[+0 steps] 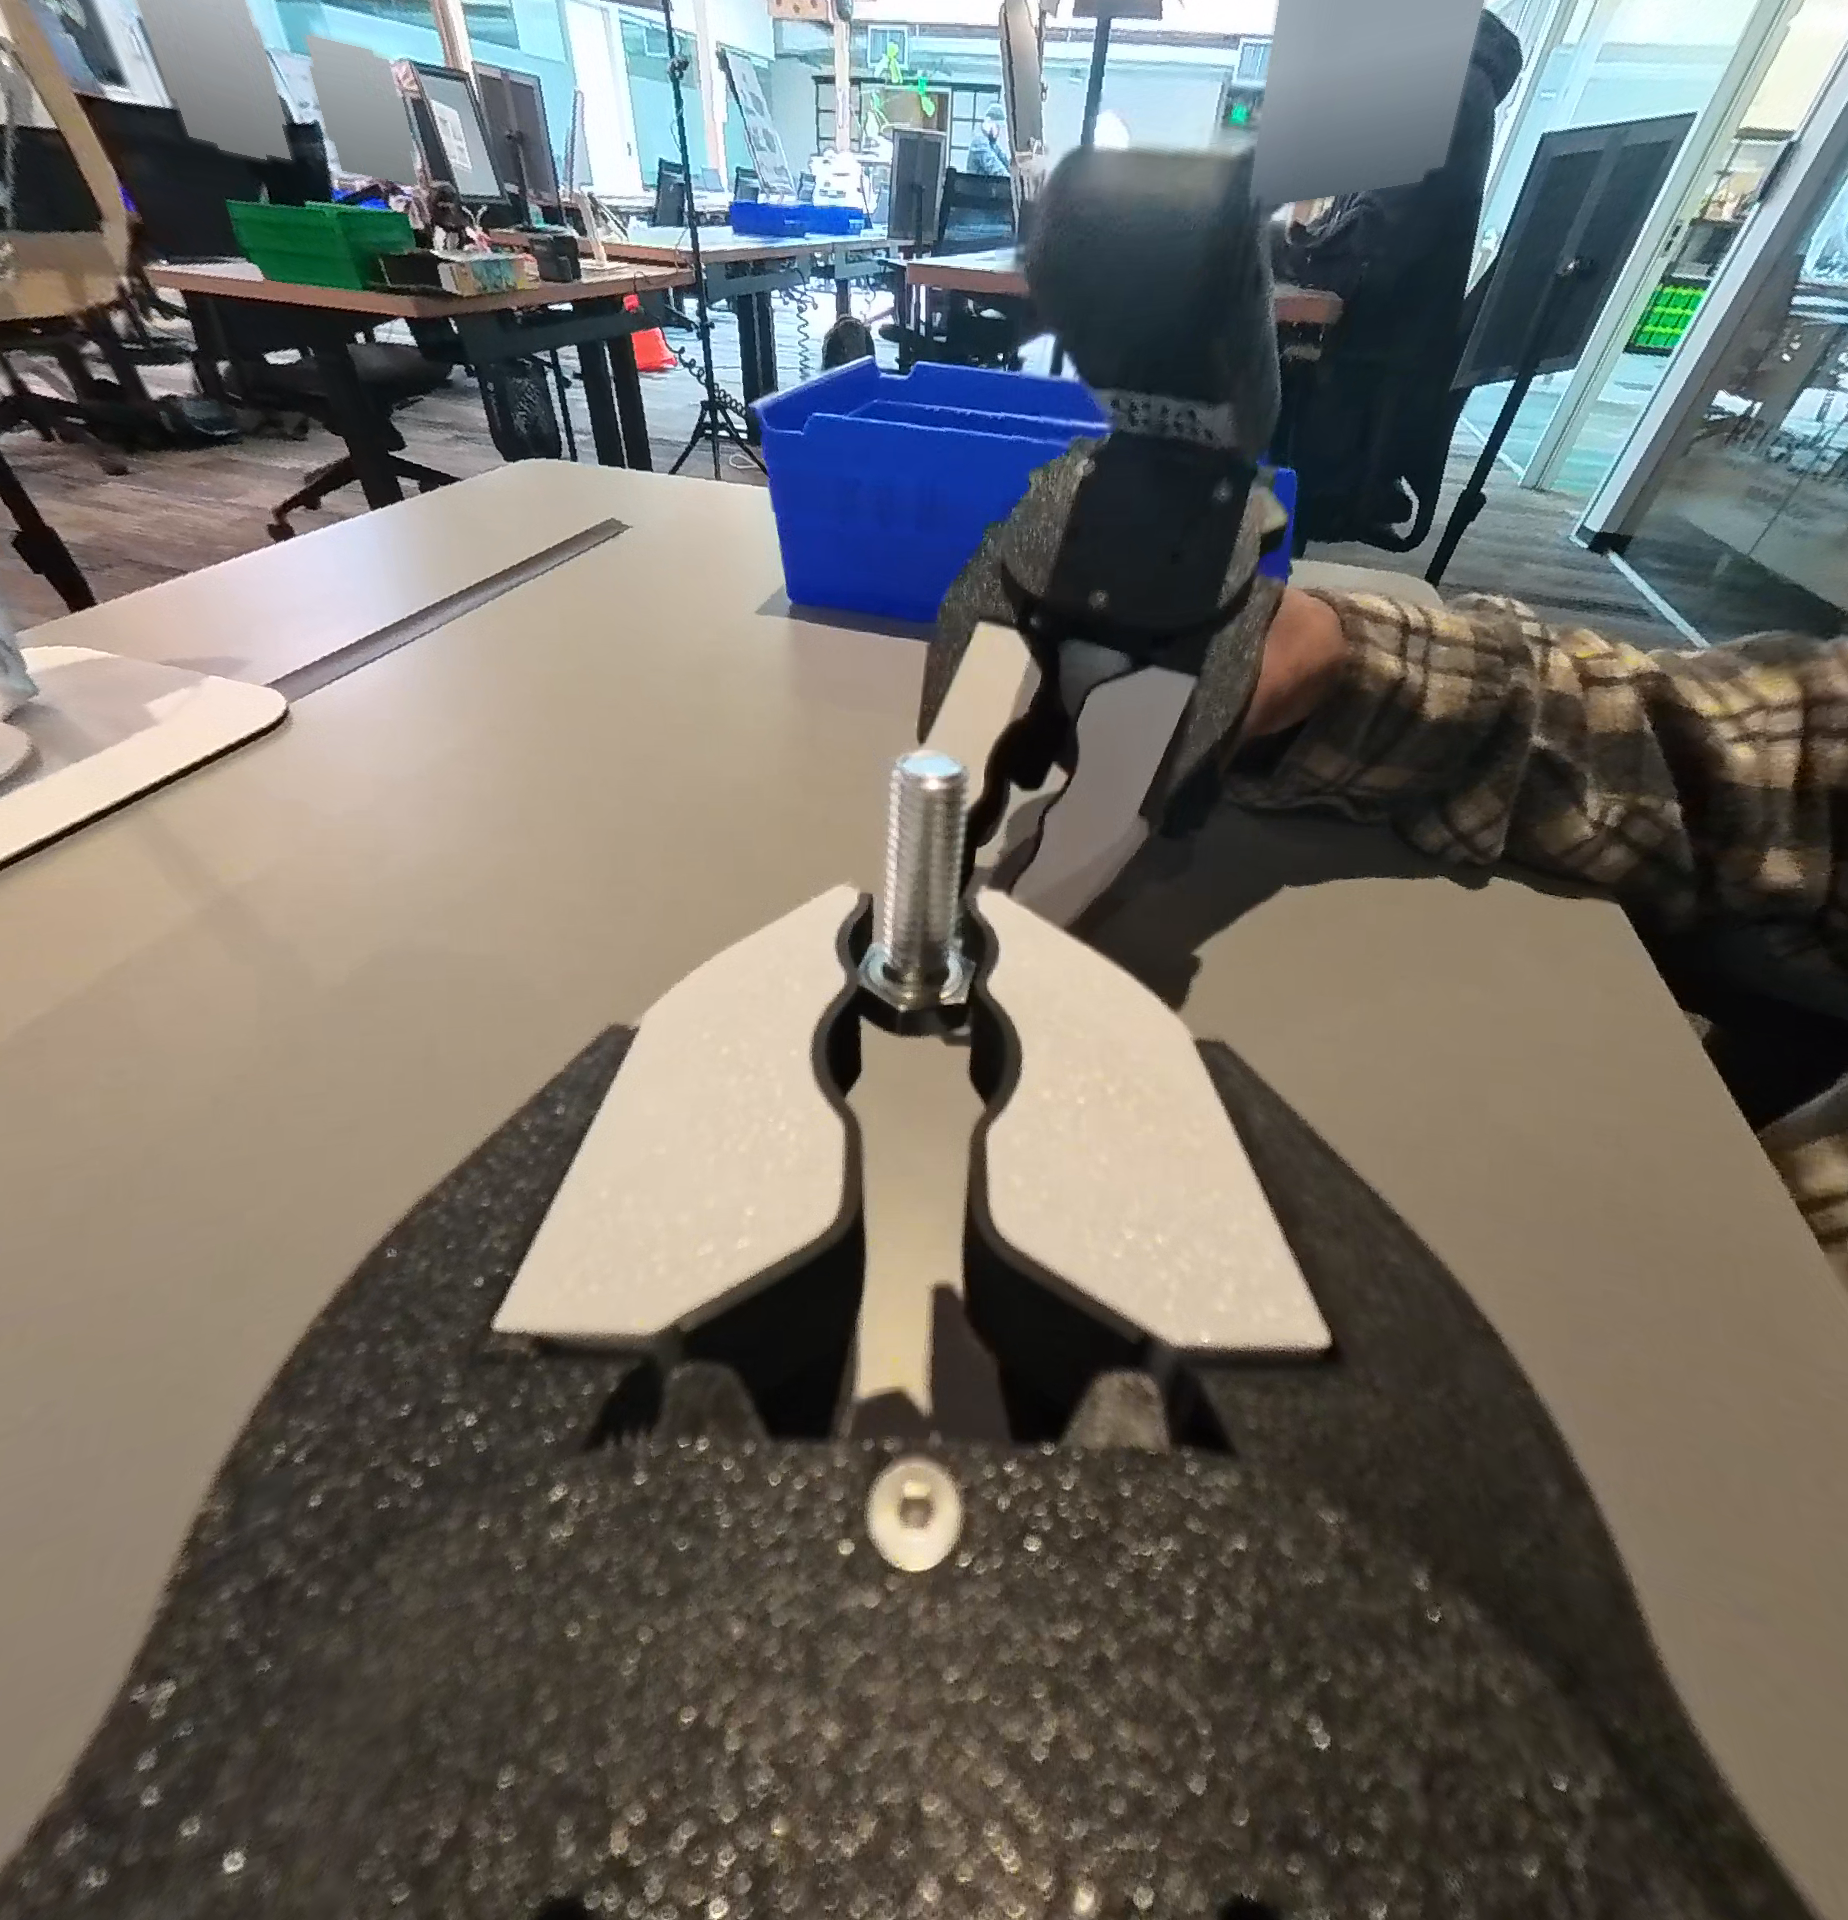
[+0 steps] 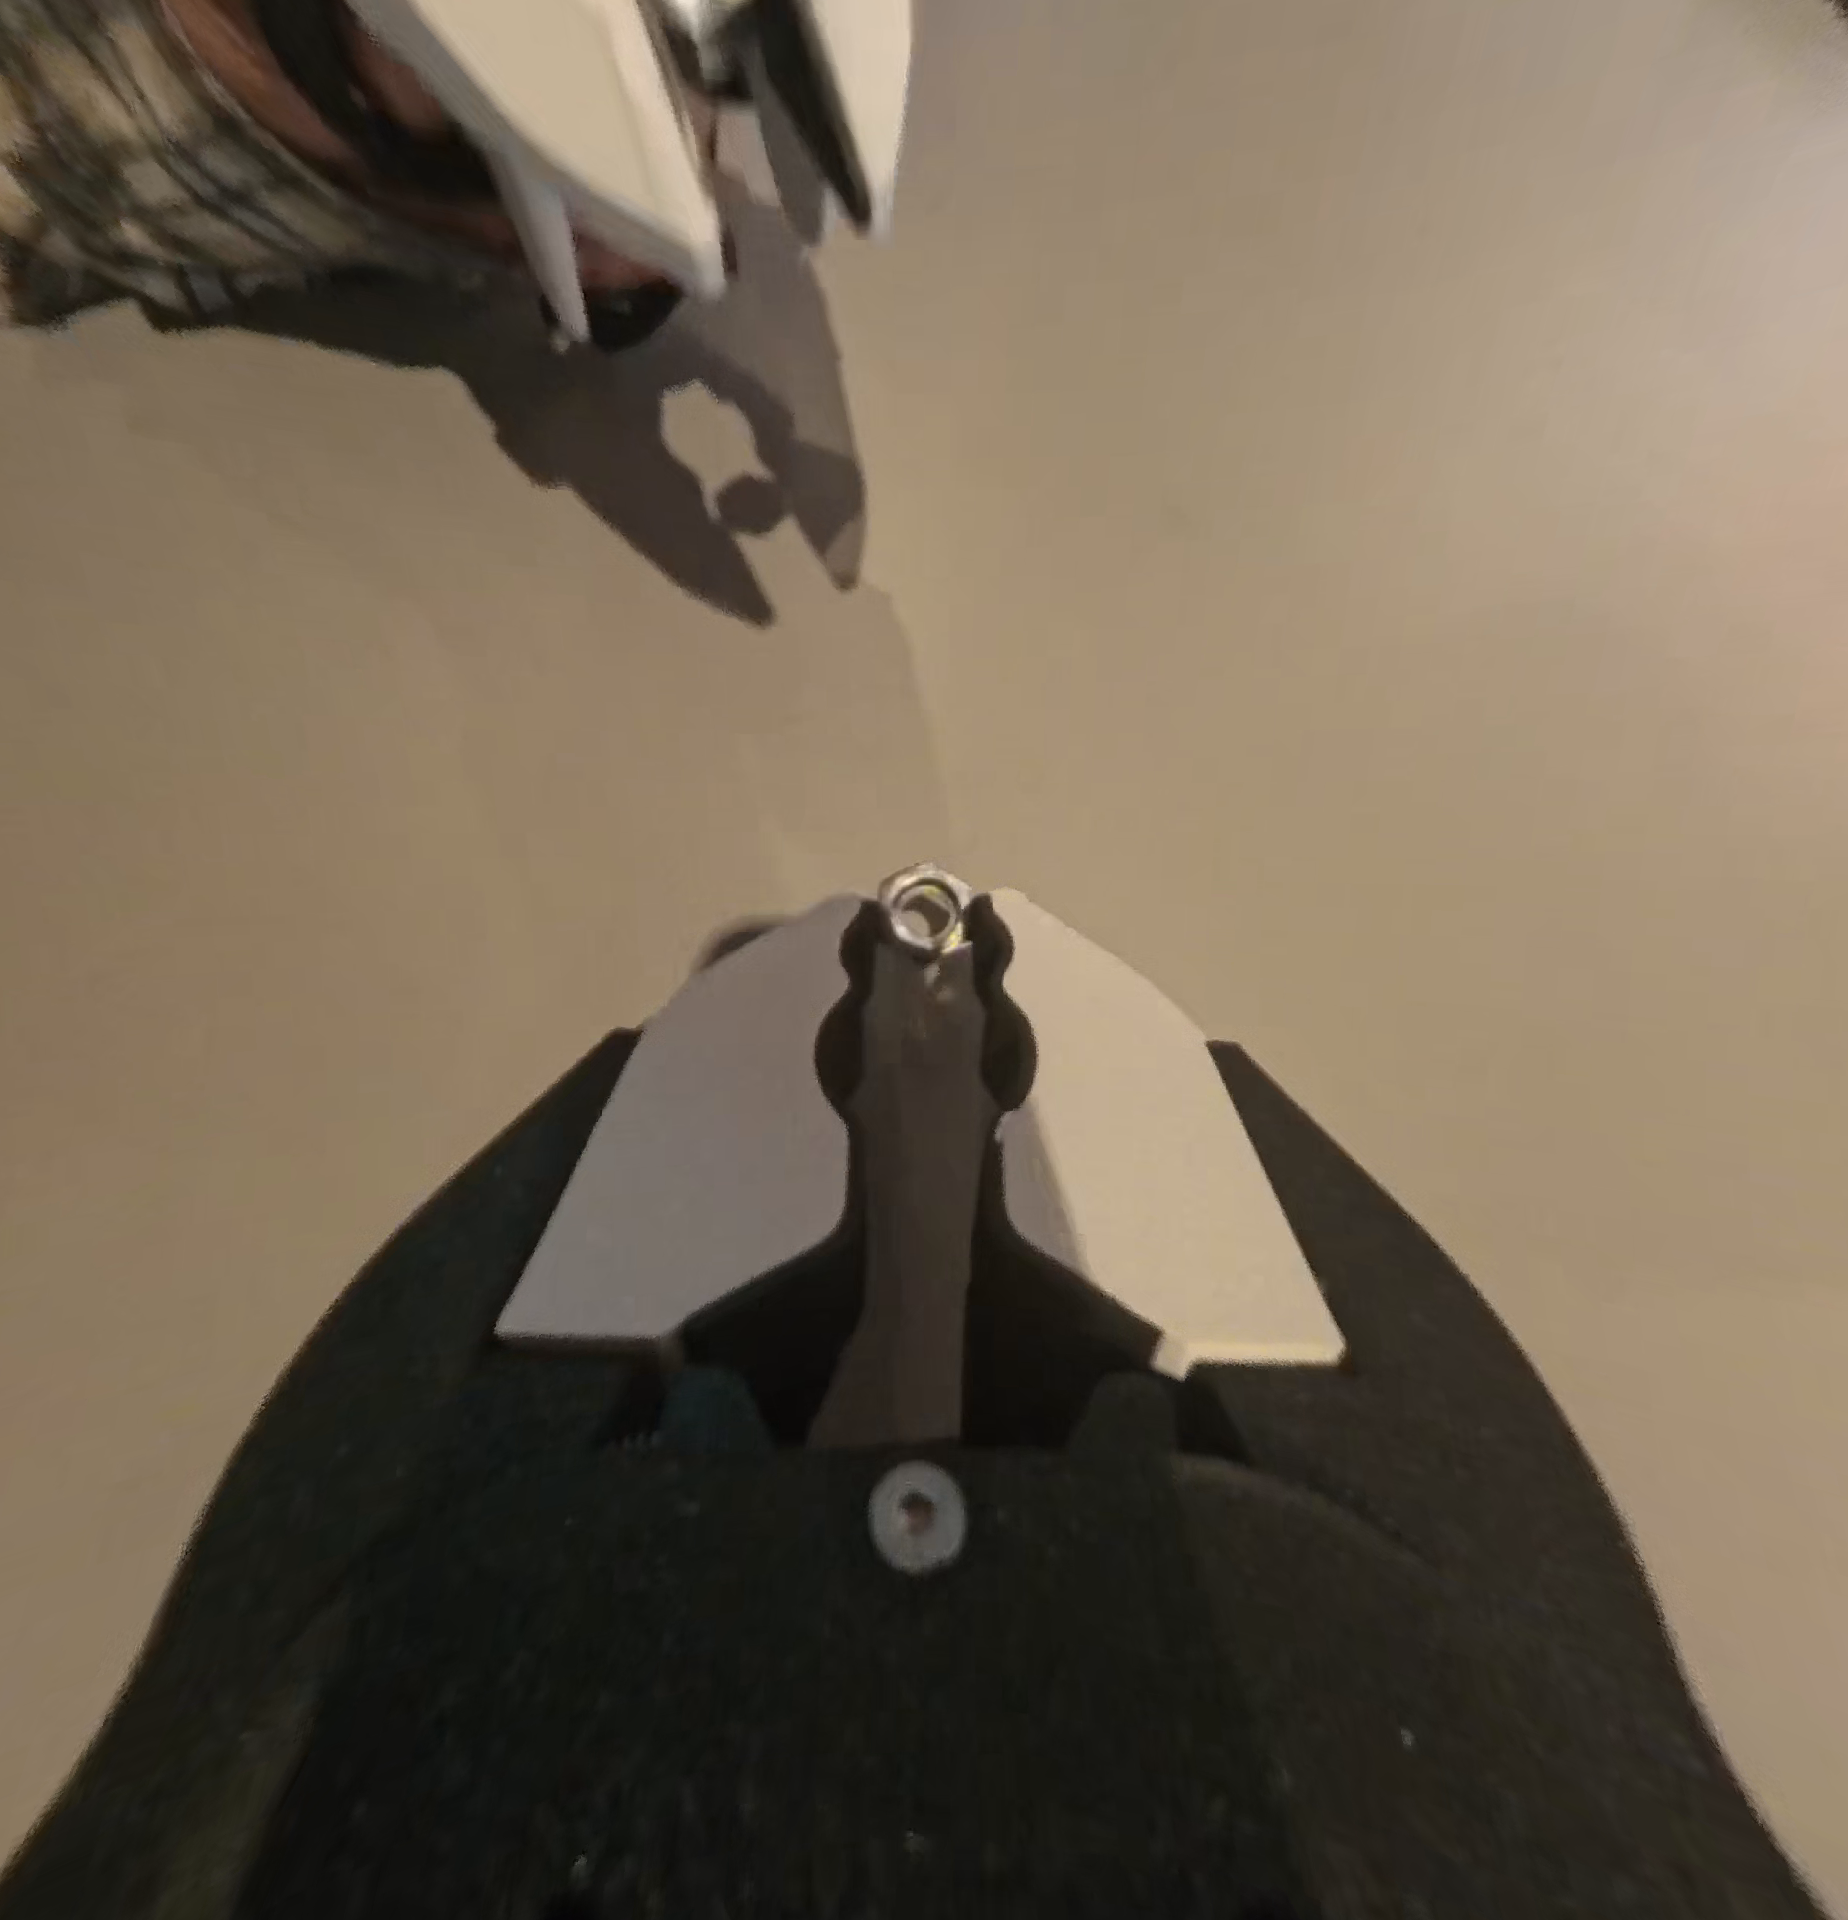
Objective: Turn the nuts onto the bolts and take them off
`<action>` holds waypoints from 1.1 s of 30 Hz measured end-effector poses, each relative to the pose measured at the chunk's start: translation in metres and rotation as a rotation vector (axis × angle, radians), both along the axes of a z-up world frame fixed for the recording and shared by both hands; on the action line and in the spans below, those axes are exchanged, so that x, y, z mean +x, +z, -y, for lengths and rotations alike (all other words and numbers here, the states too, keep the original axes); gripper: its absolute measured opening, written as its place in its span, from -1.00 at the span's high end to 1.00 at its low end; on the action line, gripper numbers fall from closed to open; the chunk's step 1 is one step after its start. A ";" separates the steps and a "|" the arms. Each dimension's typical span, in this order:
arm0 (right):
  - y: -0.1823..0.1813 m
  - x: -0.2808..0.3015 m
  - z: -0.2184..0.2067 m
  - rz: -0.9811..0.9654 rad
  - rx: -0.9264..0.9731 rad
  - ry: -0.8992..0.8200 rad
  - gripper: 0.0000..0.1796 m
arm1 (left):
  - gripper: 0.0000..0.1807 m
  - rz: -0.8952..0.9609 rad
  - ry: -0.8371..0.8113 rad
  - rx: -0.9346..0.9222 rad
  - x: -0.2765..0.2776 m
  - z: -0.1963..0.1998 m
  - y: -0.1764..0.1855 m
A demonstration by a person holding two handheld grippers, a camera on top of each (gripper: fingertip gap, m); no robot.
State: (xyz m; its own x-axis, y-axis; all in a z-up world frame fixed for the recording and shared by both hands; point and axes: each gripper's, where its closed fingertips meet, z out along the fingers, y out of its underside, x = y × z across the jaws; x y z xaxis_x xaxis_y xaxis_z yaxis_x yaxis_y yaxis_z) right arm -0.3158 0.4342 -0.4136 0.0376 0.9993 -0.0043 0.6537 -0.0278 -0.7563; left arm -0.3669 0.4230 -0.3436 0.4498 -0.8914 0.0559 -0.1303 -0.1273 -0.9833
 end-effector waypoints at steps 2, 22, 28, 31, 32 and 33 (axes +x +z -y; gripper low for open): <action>0.014 -0.003 -0.001 -0.045 -0.022 -0.026 0.81 | 0.83 -0.019 0.001 0.007 0.001 0.000 -0.003; 0.110 -0.062 0.040 0.151 0.082 0.219 0.81 | 0.83 -0.130 0.000 0.098 0.013 0.011 -0.004; 0.106 -0.064 0.038 0.189 0.079 0.231 0.81 | 0.83 -0.153 0.003 0.108 0.014 0.012 -0.004; 0.104 -0.065 0.039 0.184 0.065 0.243 0.81 | 0.84 -0.175 0.013 0.114 0.013 0.011 -0.006; 0.103 -0.065 0.038 0.180 0.068 0.241 0.81 | 0.84 -0.174 0.013 0.110 0.013 0.011 -0.007; 0.104 -0.066 0.038 0.165 0.068 0.239 0.81 | 0.84 -0.167 0.013 0.105 0.013 0.011 -0.006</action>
